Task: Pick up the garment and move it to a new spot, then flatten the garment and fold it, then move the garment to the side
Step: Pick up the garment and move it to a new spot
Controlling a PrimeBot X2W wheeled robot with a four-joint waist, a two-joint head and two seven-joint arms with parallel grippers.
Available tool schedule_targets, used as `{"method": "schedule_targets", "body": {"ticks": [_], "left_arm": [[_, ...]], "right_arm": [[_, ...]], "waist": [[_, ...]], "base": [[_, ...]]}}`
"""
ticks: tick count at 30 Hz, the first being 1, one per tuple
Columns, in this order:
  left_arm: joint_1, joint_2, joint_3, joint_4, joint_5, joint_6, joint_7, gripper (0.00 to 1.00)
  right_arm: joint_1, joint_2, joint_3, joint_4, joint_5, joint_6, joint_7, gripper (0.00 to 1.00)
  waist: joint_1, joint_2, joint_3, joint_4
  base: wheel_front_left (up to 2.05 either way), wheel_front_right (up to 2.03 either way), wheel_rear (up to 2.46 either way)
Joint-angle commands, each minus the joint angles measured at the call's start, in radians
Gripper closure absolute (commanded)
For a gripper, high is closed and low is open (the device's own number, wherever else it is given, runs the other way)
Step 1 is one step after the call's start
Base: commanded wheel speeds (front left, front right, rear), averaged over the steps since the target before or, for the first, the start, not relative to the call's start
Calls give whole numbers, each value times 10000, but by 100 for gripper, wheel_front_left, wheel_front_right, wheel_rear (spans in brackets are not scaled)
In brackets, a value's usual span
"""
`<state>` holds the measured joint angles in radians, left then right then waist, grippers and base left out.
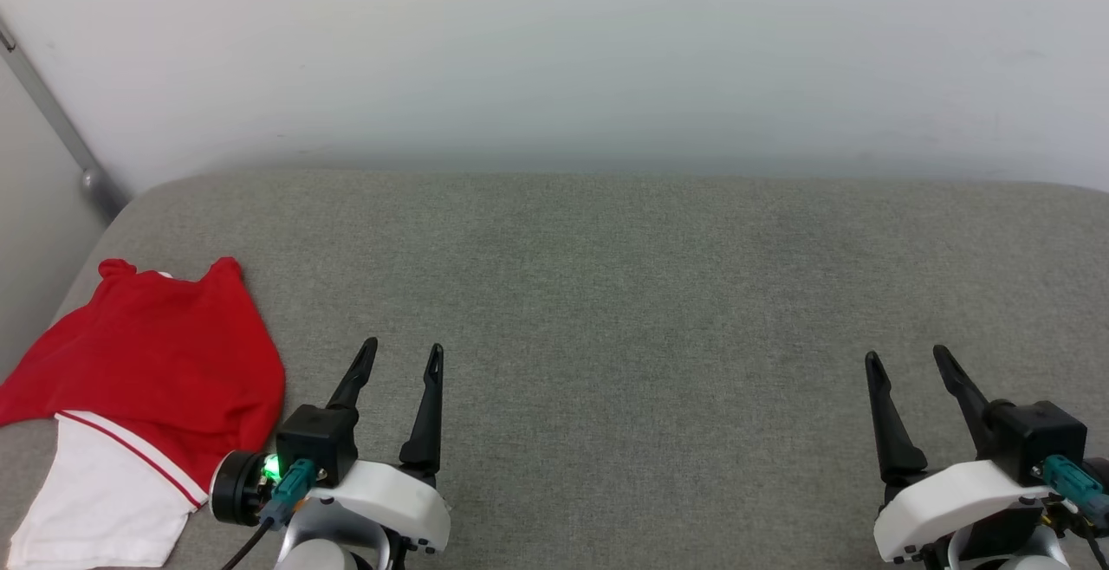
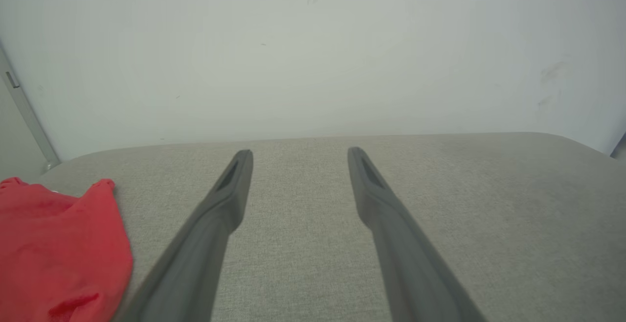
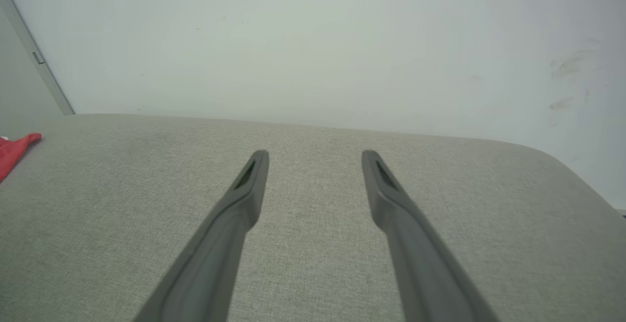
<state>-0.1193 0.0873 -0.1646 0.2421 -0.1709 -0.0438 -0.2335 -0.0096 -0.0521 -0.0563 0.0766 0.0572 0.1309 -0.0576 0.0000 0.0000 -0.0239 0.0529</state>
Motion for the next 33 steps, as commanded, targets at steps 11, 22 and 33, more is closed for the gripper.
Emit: {"method": "schedule_targets", "body": {"ticks": [11, 22, 33], "left_arm": [[-145, -116, 95, 353, 443, -47, -271, 0], [-235, -216, 428, 570, 308, 150, -320, 0], [-96, -132, 1183, 737, 35, 286, -322, 0]], "right_arm": [[161, 26, -77, -5, -773, -3, -224, 0], [141, 29, 127, -40, -794, -3, -249, 0], [-122, 22, 624, -75, -513, -5, -355, 0]], "waist": [[0, 0, -46, 112], [0, 0, -80, 1292], [0, 0, 1, 3179]], "base": [[0, 0, 0], [0, 0, 0], [0, 0, 0]]}}
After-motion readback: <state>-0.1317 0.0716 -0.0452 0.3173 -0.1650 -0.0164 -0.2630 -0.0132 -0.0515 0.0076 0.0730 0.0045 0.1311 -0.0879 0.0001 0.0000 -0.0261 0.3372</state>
